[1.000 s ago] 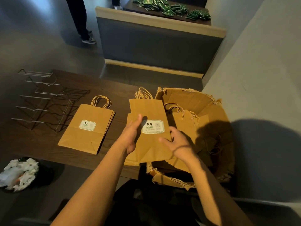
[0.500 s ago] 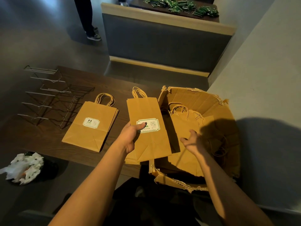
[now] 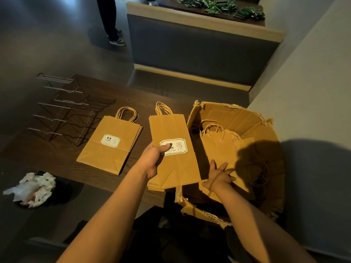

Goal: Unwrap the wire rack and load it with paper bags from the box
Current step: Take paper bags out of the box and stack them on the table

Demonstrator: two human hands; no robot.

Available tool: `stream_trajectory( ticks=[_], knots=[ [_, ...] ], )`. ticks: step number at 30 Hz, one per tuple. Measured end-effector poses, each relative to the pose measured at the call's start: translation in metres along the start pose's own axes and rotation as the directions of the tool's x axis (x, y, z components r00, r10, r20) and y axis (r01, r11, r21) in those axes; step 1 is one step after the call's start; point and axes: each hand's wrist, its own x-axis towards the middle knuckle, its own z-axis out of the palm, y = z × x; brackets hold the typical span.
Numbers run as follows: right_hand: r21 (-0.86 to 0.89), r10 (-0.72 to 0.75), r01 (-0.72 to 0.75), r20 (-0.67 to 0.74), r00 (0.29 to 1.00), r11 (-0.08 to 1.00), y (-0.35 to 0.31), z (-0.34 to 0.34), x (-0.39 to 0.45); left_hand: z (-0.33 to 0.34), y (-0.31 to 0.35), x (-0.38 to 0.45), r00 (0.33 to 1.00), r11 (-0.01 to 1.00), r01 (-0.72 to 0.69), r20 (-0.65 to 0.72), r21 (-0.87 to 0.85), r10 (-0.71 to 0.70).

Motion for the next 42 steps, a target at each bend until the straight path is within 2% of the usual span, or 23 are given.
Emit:
stream_trajectory(
  ticks=[6, 8, 10, 13, 15, 17, 20, 26, 28, 30, 32, 33, 36, 39, 42],
  knots=[
    [0.025, -0.027, 0.026, 0.022, 0.999, 0.999, 0.0, -0.008, -0.005, 0.0, -0.001, 0.0, 1.0, 1.0, -0.008, 0.016, -0.023, 0.008],
    [0.11, -0.054, 0.054, -0.005, 0.999, 0.992, 0.008, -0.017, -0.002, 0.0, -0.001, 0.001, 1.0, 1.0, -0.014, 0.009, -0.017, 0.014],
    [0.299, -0.095, 0.108, -0.058, 0.994, 0.948, 0.023, -0.023, -0.001, 0.0, -0.001, -0.001, 1.0, 1.0, -0.013, 0.01, -0.012, 0.013],
    [0.7, -0.134, 0.084, 0.017, 0.991, 0.709, 0.042, -0.042, -0.015, -0.002, -0.001, -0.002, 1.0, 1.0, -0.012, 0.014, -0.001, 0.012],
    [0.807, -0.127, 0.092, -0.021, 0.992, 0.584, 0.052, -0.056, -0.029, -0.004, 0.0, -0.004, 1.0, 1.0, -0.014, 0.013, 0.001, 0.014],
    [0.856, -0.122, 0.148, -0.1, 0.987, 0.496, 0.064, -0.067, -0.044, -0.005, 0.001, -0.005, 1.0, 1.0, -0.016, 0.005, 0.008, 0.016],
    [0.935, -0.161, 0.197, -0.155, 0.975, 0.295, 0.078, -0.078, -0.065, -0.006, 0.003, -0.003, 1.0, 1.0, -0.013, -0.005, 0.008, 0.013],
    [0.955, -0.206, 0.297, -0.296, 0.933, -0.029, 0.1, -0.101, -0.1, -0.003, 0.005, -0.003, 1.0, 1.0, -0.016, 0.019, -0.008, 0.016],
    [0.941, -0.236, 0.322, -0.339, 0.911, -0.108, 0.106, -0.106, -0.108, -0.001, 0.005, -0.003, 0.999, 1.0, -0.024, 0.031, -0.003, 0.024],
    [0.925, -0.3, 0.353, -0.379, 0.875, -0.138, 0.106, -0.112, -0.116, 0.001, 0.004, -0.004, 0.999, 1.0, -0.03, 0.043, 0.008, 0.03],
    [0.916, -0.365, 0.379, -0.399, 0.841, -0.13, 0.095, -0.116, -0.123, 0.004, 0.003, -0.006, 0.998, 0.999, -0.034, 0.054, 0.025, 0.033],
    [0.911, -0.401, 0.404, -0.401, 0.823, -0.083, 0.084, -0.116, -0.123, 0.006, 0.003, -0.005, 0.997, 0.999, -0.038, 0.062, 0.029, 0.036],
    [0.891, -0.423, 0.405, -0.293, 0.857, 0.203, 0.039, -0.106, -0.123, 0.012, 0.003, -0.009, 0.997, 0.999, -0.02, 0.078, 0.032, 0.017],
    [0.744, -0.444, 0.462, -0.247, 0.861, 0.482, 0.002, -0.082, -0.114, 0.013, 0.002, -0.01, 0.995, 0.995, -0.04, 0.096, 0.087, 0.032],
    [0.647, -0.395, 0.467, -0.267, 0.879, 0.603, -0.014, -0.069, -0.111, 0.011, 0.001, -0.011, 0.992, 0.985, -0.084, 0.108, 0.15, 0.068]
  ],
)
